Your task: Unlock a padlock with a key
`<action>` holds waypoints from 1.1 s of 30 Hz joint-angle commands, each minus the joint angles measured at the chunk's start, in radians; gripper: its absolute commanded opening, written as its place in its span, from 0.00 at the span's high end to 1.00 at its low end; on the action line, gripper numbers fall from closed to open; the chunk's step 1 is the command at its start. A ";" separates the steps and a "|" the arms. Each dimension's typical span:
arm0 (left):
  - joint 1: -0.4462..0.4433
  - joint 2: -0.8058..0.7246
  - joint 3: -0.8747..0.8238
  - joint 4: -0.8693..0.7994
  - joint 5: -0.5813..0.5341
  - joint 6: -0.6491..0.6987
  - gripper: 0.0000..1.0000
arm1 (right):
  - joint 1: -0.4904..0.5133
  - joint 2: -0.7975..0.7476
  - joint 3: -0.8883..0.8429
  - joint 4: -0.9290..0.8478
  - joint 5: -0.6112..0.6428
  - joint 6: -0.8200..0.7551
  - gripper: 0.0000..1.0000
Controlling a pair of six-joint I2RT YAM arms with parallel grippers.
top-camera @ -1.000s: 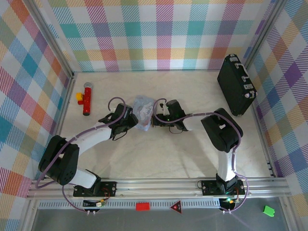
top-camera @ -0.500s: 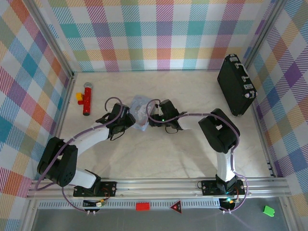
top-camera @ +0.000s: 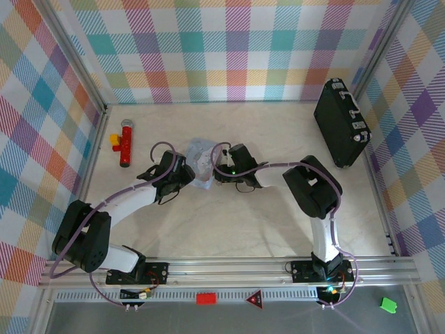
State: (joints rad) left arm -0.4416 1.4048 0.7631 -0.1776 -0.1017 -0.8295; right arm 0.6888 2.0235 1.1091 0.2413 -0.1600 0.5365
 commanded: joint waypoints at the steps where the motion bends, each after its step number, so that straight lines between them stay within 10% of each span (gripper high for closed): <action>1: 0.015 0.012 -0.033 -0.109 0.003 0.006 0.49 | 0.028 0.003 -0.058 0.063 -0.109 0.078 0.82; 20: 0.004 -0.013 -0.050 -0.108 0.008 -0.012 0.50 | -0.035 -0.116 -0.268 0.541 -0.086 0.504 0.97; 33: -0.027 0.017 -0.024 -0.090 0.013 -0.006 0.50 | -0.060 -0.163 -0.241 0.404 -0.056 0.447 0.98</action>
State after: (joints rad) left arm -0.4583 1.3884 0.7494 -0.1768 -0.0948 -0.8482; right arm 0.6426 1.9247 0.8410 0.6815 -0.2306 1.0317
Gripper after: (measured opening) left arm 0.500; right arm 0.142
